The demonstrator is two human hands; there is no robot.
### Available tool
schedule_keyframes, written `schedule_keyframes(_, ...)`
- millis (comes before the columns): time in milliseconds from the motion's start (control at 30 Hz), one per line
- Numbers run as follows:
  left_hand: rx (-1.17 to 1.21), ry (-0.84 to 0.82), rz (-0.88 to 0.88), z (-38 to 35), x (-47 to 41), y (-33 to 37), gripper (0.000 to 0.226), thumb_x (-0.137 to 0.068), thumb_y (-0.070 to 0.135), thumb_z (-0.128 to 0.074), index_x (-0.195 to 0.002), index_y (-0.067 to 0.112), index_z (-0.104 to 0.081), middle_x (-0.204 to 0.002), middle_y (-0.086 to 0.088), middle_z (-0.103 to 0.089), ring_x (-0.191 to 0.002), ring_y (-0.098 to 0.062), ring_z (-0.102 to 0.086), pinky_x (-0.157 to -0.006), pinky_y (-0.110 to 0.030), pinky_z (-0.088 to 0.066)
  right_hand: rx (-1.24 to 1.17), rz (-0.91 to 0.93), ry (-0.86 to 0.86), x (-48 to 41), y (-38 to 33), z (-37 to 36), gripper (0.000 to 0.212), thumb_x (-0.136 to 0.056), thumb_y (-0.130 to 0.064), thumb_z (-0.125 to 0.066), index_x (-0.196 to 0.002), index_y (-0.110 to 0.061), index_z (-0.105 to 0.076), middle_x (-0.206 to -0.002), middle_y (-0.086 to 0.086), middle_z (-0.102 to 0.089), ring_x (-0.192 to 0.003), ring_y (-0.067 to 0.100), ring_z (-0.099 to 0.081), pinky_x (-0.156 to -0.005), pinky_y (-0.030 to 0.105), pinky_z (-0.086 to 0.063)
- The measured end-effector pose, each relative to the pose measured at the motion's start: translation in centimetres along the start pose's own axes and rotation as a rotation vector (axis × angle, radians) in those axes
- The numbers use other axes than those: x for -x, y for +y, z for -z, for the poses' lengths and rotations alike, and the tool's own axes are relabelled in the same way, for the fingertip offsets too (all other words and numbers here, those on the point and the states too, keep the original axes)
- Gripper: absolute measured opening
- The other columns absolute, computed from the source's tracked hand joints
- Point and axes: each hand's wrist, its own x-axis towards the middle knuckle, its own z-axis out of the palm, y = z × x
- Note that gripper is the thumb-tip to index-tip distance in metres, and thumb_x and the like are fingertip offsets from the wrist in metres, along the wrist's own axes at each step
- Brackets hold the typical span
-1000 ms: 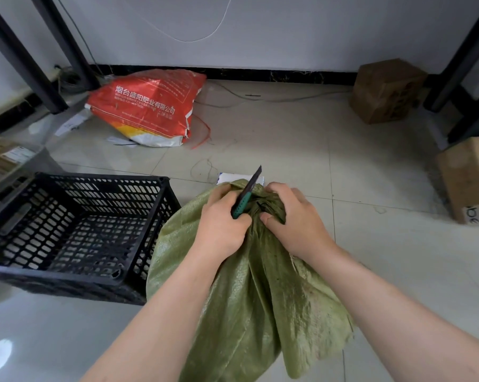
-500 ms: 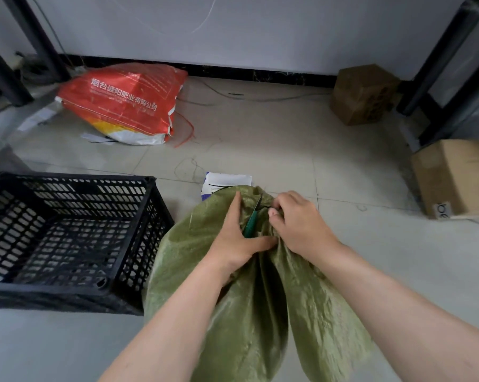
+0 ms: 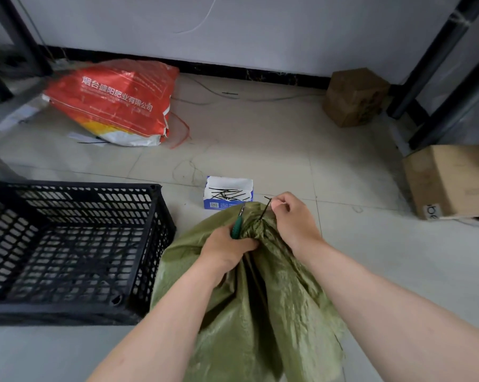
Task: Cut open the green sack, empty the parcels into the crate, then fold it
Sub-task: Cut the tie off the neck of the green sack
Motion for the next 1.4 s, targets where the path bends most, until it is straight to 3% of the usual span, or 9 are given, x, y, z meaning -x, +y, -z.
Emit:
schedule_keyframes(367,-0.084,0.056,0.131,-0.4,-4.6,2.0,0.054,-0.061,0.031,-0.080,-0.114,0.026,-0.069,-0.100,0.002,-0.074,-0.091,-0.019,-0.070,-0.091,-0.039,-0.057,-0.198,-0.168,-0.045,-9.8,1.1,-2.0,0.017,-0.086,-0.033,-0.054,-0.075,-0.027,-0.066,-0.078,0.000,-0.070,-0.076,0.023,-0.062,-0.075,0.035,-0.049)
schedule_keyframes(500,-0.095,0.096,0.160,0.0,-6.0,2.6,0.058,-0.060,0.034,-0.080,-0.116,0.028,-0.068,-0.099,0.003,-0.075,-0.091,-0.019,-0.070,-0.090,-0.037,-0.057,-0.198,-0.197,-0.127,-13.0,1.9,-3.3,0.016,-0.088,-0.031,-0.055,-0.083,-0.025,-0.068,-0.073,0.000,-0.068,-0.060,0.018,-0.057,-0.058,0.026,-0.042)
schedule_keyframes(667,-0.098,0.075,0.250,1.6,-7.3,2.9,0.046,-0.059,0.031,-0.084,-0.104,0.029,-0.072,-0.094,0.000,-0.078,-0.089,-0.021,-0.073,-0.093,-0.040,-0.055,-0.095,-0.139,-0.139,-17.1,1.5,-5.3,0.021,-0.090,-0.025,-0.053,-0.096,-0.019,-0.072,-0.091,0.006,-0.069,-0.088,0.027,-0.061,-0.074,0.026,-0.043)
schedule_keyframes(833,-0.081,-0.027,0.324,3.2,-6.6,3.2,0.030,-0.070,0.016,-0.084,-0.092,0.029,-0.069,-0.083,0.000,-0.078,-0.082,-0.024,-0.075,-0.077,-0.034,-0.060,-0.019,-0.120,-0.188,-21.0,1.5,-6.7,0.018,-0.089,-0.019,-0.052,-0.088,-0.019,-0.070,-0.099,0.004,-0.070,-0.088,0.023,-0.059,-0.075,0.025,-0.044)
schedule_keyframes(933,-0.101,-0.064,0.346,4.4,-5.5,3.0,0.023,-0.067,0.017,-0.085,-0.086,0.024,-0.074,-0.087,-0.007,-0.078,-0.092,-0.035,-0.073,-0.085,-0.048,-0.059,0.057,-0.092,-0.228,-23.1,1.9,-8.2,0.016,-0.089,-0.018,-0.055,-0.086,-0.021,-0.071,-0.103,0.005,-0.071,-0.087,0.021,-0.059,-0.075,0.027,-0.048)
schedule_keyframes(1033,-0.071,-0.116,0.342,6.0,-5.1,2.6,0.032,-0.058,0.021,-0.083,-0.087,0.033,-0.076,-0.093,-0.011,-0.078,-0.094,-0.038,-0.072,-0.089,-0.057,-0.055,0.149,-0.066,-0.298,-24.3,2.4,-9.9,0.016,-0.090,-0.017,-0.059,-0.094,-0.016,-0.074,-0.104,0.007,-0.071,-0.090,0.023,-0.061,-0.076,0.026,-0.047)
schedule_keyframes(1167,-0.061,-0.166,0.307,6.9,-5.8,2.0,0.043,-0.049,0.027,-0.084,-0.091,0.024,-0.077,-0.096,-0.016,-0.077,-0.095,-0.041,-0.071,-0.089,-0.065,-0.051,0.238,-0.067,-0.328,-25.1,3.0,-12.6,0.017,-0.091,-0.017,-0.058,-0.095,-0.019,-0.074,-0.105,0.006,-0.071,-0.094,0.025,-0.065,-0.077,0.027,-0.051)
schedule_keyframes(1300,-0.093,-0.209,0.282,6.9,-6.6,1.5,0.048,-0.049,0.029,-0.085,-0.095,0.016,-0.076,-0.095,-0.014,-0.077,-0.094,-0.041,-0.072,-0.088,-0.064,-0.052,0.297,-0.072,-0.349,-25.4,4.0,-14.8,0.021,-0.093,-0.019,-0.053,-0.100,-0.021,-0.073,-0.110,0.006,-0.071,-0.092,0.023,-0.062,-0.075,0.023,-0.047)
schedule_keyframes(1400,-0.099,-0.231,0.272,7.0,-7.2,1.2,0.049,-0.050,0.031,-0.085,-0.096,0.016,-0.076,-0.095,-0.013,-0.078,-0.095,-0.041,-0.071,-0.089,-0.062,-0.053,0.330,-0.021,-0.406,-25.2,4.5,-15.1,0.024,-0.096,-0.022,-0.052,-0.109,-0.017,-0.071,-0.121,0.006,-0.066,-0.109,0.027,-0.059,-0.079,0.023,-0.041)
